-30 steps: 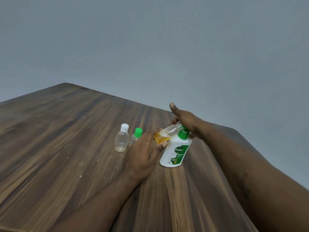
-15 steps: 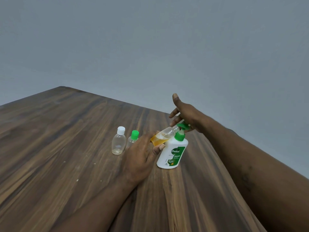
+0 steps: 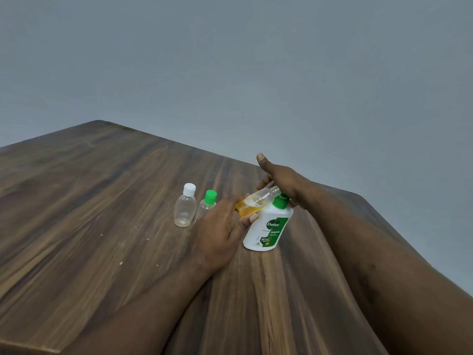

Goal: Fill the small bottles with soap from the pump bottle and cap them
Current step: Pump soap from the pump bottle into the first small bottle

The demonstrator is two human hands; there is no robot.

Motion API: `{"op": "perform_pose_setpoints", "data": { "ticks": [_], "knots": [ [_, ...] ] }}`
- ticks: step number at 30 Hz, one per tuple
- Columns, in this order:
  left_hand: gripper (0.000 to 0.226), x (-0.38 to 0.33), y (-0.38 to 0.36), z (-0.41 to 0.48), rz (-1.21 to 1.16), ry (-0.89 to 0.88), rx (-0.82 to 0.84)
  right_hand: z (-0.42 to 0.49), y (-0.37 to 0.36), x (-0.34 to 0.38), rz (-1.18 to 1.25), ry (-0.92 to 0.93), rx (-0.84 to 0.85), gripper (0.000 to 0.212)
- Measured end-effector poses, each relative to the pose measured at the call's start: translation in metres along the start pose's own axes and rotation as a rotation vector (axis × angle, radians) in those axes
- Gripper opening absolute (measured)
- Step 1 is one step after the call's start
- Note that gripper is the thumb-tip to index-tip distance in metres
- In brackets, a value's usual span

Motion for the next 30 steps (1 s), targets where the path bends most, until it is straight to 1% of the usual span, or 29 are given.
{"op": "perform_pose_setpoints", "data": {
  "ticks": [2, 6, 10, 12, 14, 16, 17, 20, 21, 25, 27, 30],
  "knots": [
    [0.039, -0.001, 0.000, 0.000, 0.004, -0.001, 0.001, -0.002, -0.001, 0.001, -0.002, -0.003, 0.001, 0.093],
    [0.033, -0.006, 0.000, 0.000, -0.036, 0.008, 0.012, -0.004, 0.000, 0.001, 0.010, 0.006, -0.014, 0.090],
    [0.048, -0.006, 0.003, 0.012, 0.085, -0.059, 0.086, -0.004, -0.002, 0.001, 0.023, -0.009, -0.012, 0.084],
    [0.049, -0.003, 0.004, 0.017, 0.148, -0.106, 0.116, -0.005, -0.001, 0.002, 0.019, 0.002, -0.021, 0.081],
    [0.045, 0.000, 0.005, 0.018, 0.147, -0.137, 0.102, -0.004, -0.002, 0.004, 0.007, 0.008, -0.028, 0.086],
    [0.043, 0.004, 0.002, 0.017, 0.106, -0.130, 0.084, -0.003, -0.002, 0.004, -0.016, 0.010, -0.041, 0.092],
    [0.042, 0.005, 0.000, 0.017, 0.087, -0.124, 0.075, -0.001, -0.001, 0.003, -0.029, 0.015, -0.043, 0.090],
    [0.043, 0.006, -0.003, 0.020, 0.037, -0.121, 0.045, 0.002, 0.002, 0.003, -0.021, 0.037, -0.026, 0.070],
    [0.043, 0.006, -0.003, 0.021, 0.025, -0.124, 0.042, 0.002, 0.004, 0.004, -0.008, 0.029, -0.022, 0.069],
    [0.039, 0.006, 0.000, 0.019, -0.023, -0.126, 0.022, -0.005, 0.016, 0.014, 0.000, 0.033, -0.052, 0.085],
    [0.038, 0.003, -0.001, 0.018, -0.058, -0.116, 0.026, -0.006, 0.018, 0.018, -0.019, 0.048, -0.063, 0.085],
    [0.039, 0.002, -0.001, 0.018, -0.085, -0.105, 0.038, -0.005, 0.013, 0.013, -0.018, 0.033, -0.037, 0.084]
  ]
}}
Point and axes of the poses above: each hand's wrist, its own z-axis towards the middle knuckle, its own y-axis out of the back of the hand, x = y × z, the point moved 6 cm from there along z, towards the middle knuckle
